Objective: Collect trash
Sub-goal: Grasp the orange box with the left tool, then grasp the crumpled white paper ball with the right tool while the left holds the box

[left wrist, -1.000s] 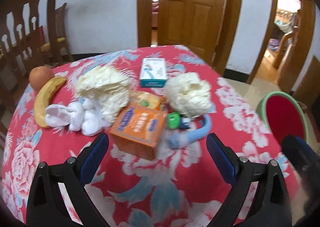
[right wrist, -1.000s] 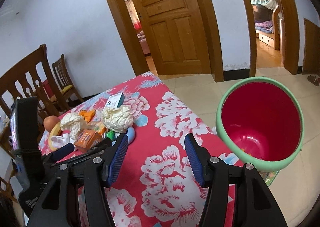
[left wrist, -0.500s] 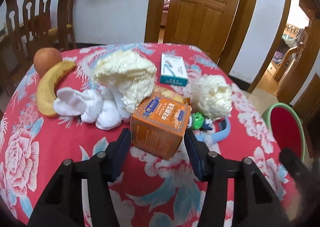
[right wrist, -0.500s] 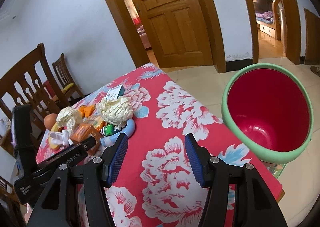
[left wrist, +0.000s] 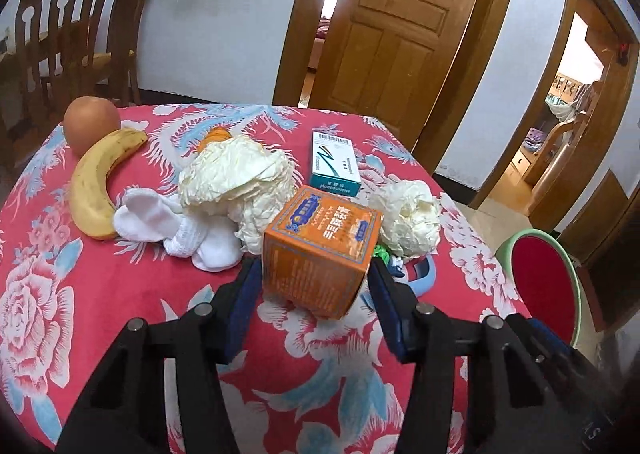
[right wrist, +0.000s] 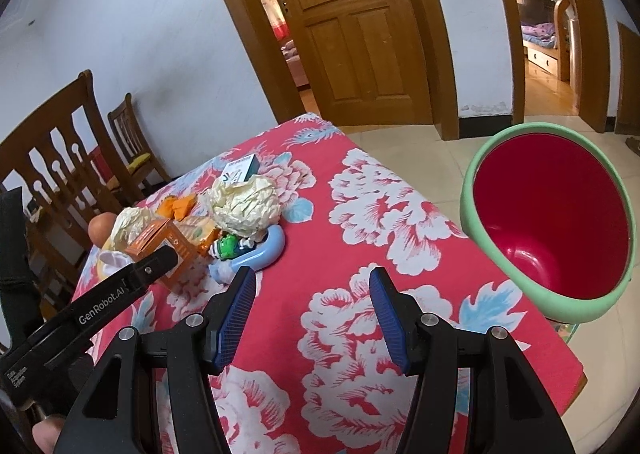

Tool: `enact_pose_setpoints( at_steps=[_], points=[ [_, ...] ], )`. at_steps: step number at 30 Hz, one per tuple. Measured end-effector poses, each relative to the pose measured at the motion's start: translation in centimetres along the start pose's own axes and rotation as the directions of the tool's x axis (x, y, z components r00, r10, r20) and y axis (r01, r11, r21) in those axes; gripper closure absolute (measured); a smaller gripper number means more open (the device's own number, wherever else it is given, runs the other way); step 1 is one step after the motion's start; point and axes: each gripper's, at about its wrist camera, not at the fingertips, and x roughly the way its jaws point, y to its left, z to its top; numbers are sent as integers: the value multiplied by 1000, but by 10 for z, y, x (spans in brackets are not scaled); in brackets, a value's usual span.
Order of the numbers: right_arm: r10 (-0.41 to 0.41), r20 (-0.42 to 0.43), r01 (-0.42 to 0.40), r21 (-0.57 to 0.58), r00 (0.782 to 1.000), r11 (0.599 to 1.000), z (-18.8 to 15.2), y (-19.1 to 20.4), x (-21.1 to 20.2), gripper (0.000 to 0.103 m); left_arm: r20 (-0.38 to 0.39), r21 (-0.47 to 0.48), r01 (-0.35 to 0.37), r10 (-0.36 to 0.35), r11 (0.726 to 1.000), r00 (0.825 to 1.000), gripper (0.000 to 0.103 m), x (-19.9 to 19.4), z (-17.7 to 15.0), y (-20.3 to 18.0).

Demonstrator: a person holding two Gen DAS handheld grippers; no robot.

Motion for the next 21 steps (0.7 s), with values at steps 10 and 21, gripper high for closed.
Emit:
enact_pose_setpoints(
  at_steps=[10,21],
  points=[
    [7,-42,-8,-24,999,1000,0,5,13,42,84,-36,12,-9,999,996,48,-15,3,2],
    [35,-11,-35,-57,999,998,35,27,34,29,140,-159,-16,39,987,989,48,-25,8,29]
  ],
)
